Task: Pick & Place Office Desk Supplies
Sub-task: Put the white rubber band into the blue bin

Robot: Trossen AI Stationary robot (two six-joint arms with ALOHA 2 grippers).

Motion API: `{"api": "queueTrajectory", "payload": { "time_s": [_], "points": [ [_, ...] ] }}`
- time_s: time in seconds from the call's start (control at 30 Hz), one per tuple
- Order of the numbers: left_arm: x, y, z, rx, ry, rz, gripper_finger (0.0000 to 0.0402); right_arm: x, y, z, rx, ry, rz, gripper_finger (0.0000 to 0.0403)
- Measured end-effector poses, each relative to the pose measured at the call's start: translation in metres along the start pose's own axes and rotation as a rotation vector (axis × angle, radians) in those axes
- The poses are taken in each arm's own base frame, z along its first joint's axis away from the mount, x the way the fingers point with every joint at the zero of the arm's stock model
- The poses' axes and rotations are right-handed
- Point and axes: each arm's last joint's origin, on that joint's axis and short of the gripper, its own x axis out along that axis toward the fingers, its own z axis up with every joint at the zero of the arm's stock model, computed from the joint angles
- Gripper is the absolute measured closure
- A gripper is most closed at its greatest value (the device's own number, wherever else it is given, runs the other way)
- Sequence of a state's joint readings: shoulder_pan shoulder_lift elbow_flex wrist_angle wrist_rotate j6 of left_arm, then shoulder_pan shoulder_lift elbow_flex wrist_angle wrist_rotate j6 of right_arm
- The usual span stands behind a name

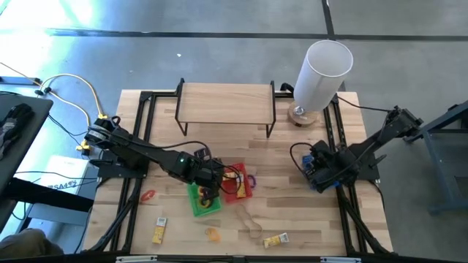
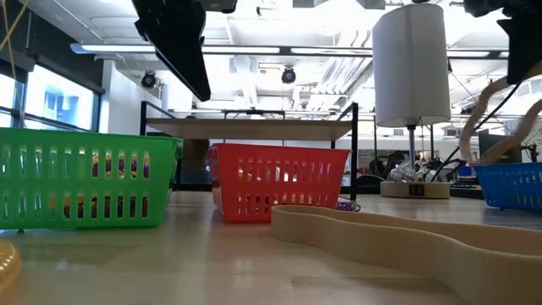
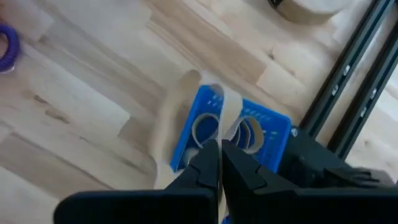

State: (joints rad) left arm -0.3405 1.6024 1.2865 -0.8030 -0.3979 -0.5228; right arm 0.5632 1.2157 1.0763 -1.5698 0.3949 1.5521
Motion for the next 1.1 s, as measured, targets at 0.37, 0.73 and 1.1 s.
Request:
{"api": "queueTrajectory", "payload": {
  "time_s": [0.37,0.73,1.1],
  "points": [
    [0.0,-0.001,-0.001,0.003,0.0,-0.002,0.0271,0.004,-0.001,-0.009,0.063,0.234,-0.027,0.04],
    [-0.001,-0.001,0.0,-0.002,-0.001,-0.003,0.0271,0.007,-0.019,-0.012,0.075,0.3,0.003,0.04],
    [-0.001,-0.001,0.0,-0.001,-0.004,-0.006,0.0271,0.02,-0.036,-0.012,0.107,0.324,-0.003,0.04]
  ]
}}
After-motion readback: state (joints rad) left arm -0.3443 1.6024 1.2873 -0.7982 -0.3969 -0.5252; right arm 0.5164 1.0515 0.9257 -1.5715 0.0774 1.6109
